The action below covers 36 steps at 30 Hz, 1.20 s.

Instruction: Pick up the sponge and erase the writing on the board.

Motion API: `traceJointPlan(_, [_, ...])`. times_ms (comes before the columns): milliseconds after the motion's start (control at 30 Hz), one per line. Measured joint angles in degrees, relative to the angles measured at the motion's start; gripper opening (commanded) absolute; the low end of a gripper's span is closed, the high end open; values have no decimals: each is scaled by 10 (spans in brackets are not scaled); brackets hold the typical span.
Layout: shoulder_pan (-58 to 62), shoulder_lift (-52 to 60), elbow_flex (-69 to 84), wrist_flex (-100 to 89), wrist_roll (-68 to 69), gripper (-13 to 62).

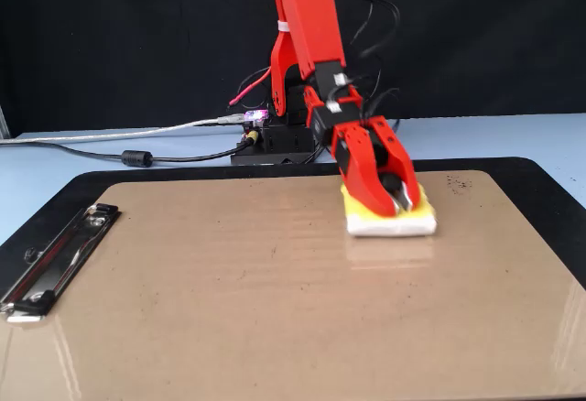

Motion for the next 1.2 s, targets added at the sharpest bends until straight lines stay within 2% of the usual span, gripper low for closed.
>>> traceJointPlan(100, [-11,52,25,9,0,-80])
traceJointPlan(167, [-61,138,66,24,3,-80])
traceJointPlan(267, [-157,196,67,25,0,-80])
traceJointPlan(533, [-327,180,63,25,-42,-79])
traceJointPlan(700, [-365,86,-18,25,-43,-76])
traceJointPlan(767, [-364,58,-38,25,-45,-27])
traceJointPlan(800, [-365,49,-41,25,-45,60])
traceJointPlan(933, [-364,45,-43,24,-46,305])
traceJointPlan(1000, [-365,48,-42,25,-46,340])
traceJointPlan(1067, [-365,65,-42,25,-47,344])
traceJointPlan(1200, [-361,207,-30,59,-47,339])
